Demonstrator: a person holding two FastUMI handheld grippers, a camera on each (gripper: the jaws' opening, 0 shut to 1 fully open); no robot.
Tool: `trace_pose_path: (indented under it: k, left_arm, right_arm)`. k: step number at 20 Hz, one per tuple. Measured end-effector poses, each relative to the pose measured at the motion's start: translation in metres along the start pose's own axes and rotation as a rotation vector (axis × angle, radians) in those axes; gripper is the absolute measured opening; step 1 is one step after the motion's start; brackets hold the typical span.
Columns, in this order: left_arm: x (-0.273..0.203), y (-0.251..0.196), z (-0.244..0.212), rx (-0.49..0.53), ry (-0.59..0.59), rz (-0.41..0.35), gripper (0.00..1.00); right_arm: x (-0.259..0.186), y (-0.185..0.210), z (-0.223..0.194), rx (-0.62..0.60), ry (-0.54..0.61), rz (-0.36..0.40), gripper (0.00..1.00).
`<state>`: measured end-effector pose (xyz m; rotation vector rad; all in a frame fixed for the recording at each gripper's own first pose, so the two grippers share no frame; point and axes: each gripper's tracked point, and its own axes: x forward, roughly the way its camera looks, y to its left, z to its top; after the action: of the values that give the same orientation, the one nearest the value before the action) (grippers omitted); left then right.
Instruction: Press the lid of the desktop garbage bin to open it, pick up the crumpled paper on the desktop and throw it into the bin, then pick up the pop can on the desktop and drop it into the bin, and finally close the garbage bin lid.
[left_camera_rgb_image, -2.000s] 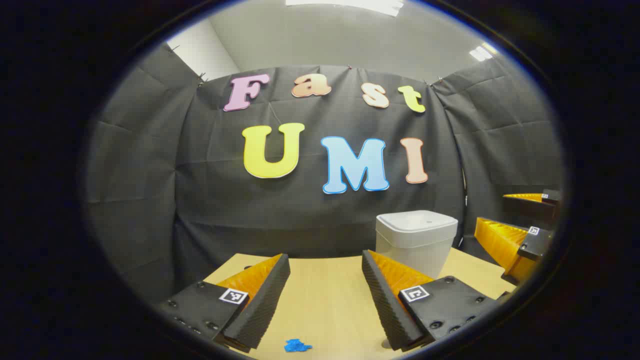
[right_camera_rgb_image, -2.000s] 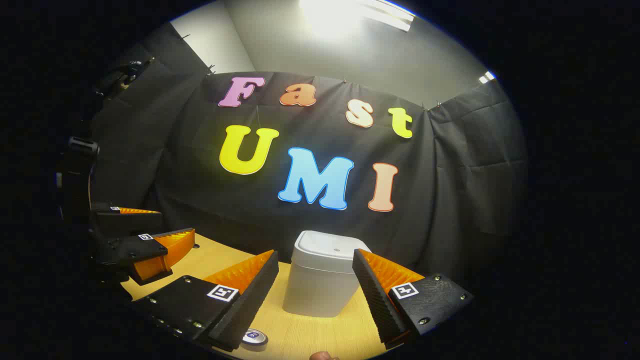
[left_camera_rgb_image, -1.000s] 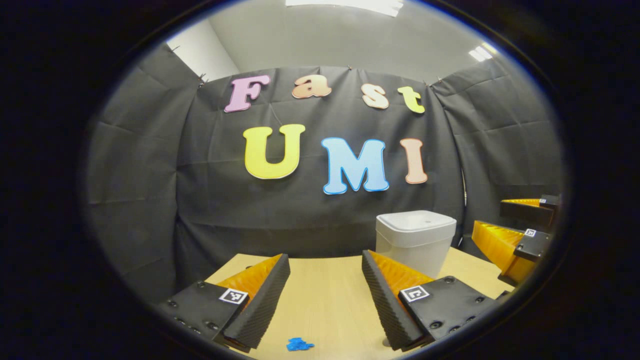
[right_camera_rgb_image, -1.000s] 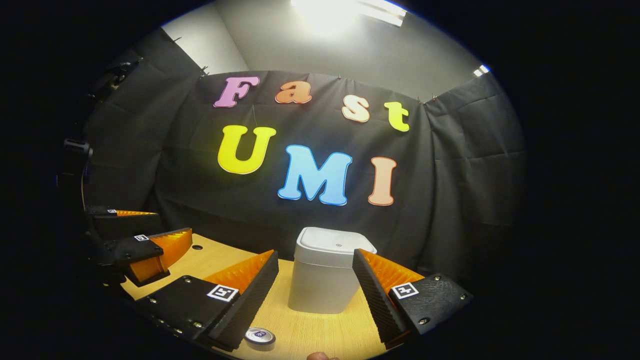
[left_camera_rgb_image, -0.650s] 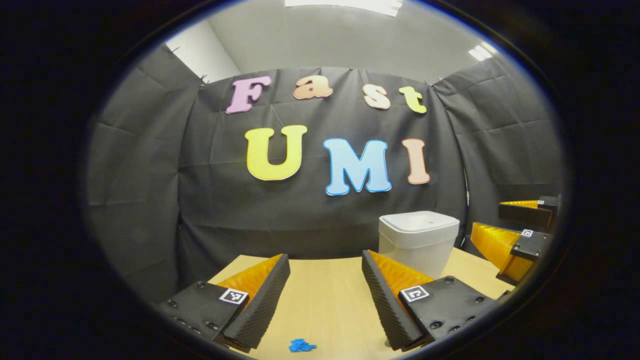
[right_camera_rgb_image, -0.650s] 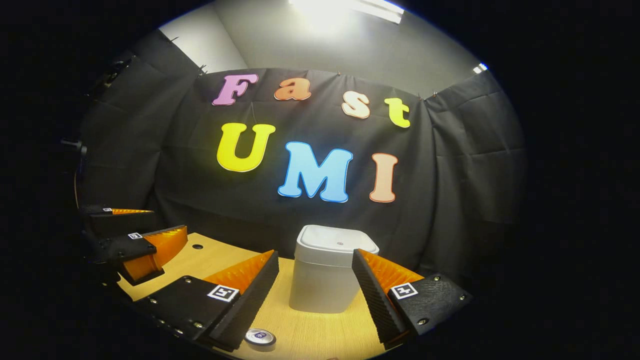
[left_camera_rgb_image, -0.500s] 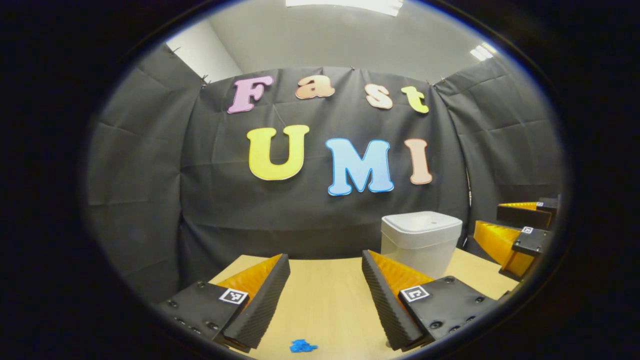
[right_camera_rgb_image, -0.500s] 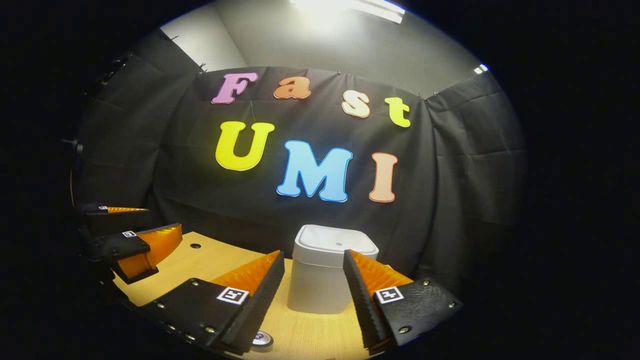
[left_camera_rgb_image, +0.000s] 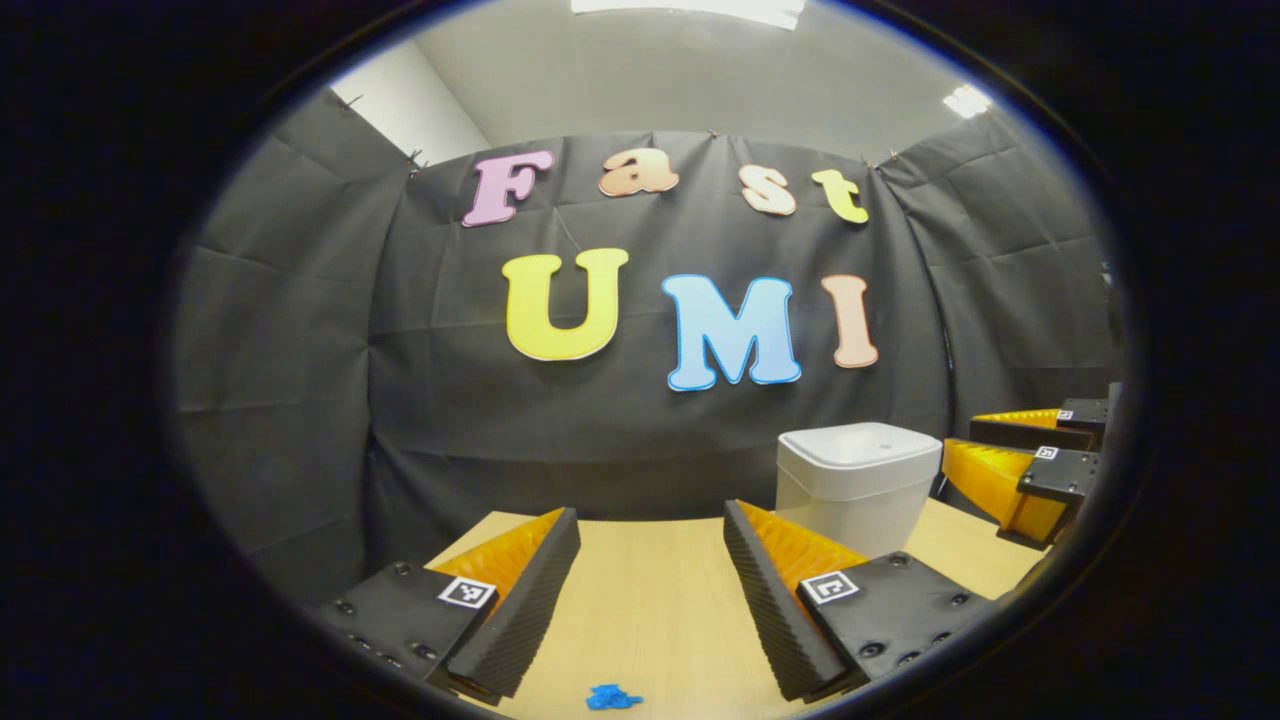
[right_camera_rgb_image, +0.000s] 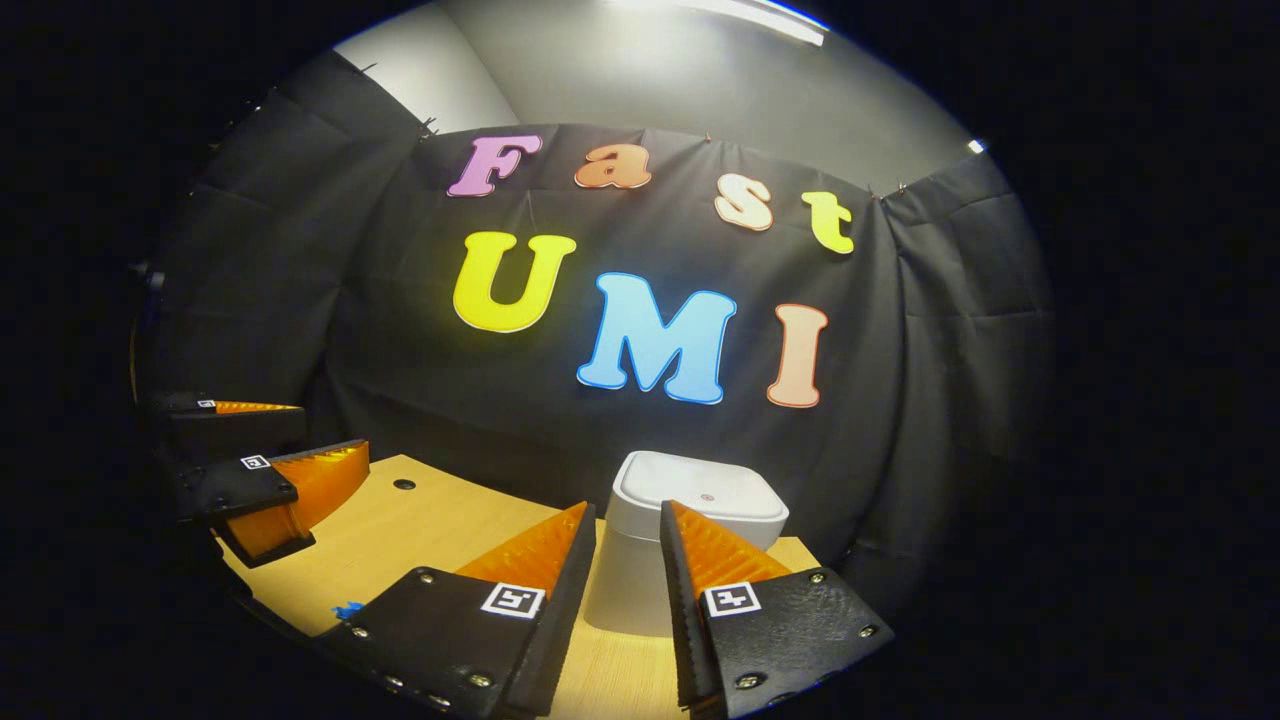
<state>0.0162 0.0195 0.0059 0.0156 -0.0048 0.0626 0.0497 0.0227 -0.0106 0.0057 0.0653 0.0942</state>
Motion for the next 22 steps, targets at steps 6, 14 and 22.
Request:
trace_pose_path:
  k: [6, 14, 22]
  left_arm:
    - [0.01, 0.002, 0.0, -0.009, 0.004, 0.008, 0.95]
    - [0.013, 0.01, -0.007, -0.014, 0.021, -0.006, 1.0]
    - [0.015, 0.021, -0.01, -0.012, 0.034, -0.033, 1.0]
  right_arm:
    - [0.022, -0.011, -0.002, 0.02, 0.023, -0.027, 0.11]
    - [0.061, -0.036, -0.009, 0.147, 0.063, -0.079, 0.0]
    - [0.101, -0.069, -0.023, 0.192, 0.099, -0.161, 0.0]
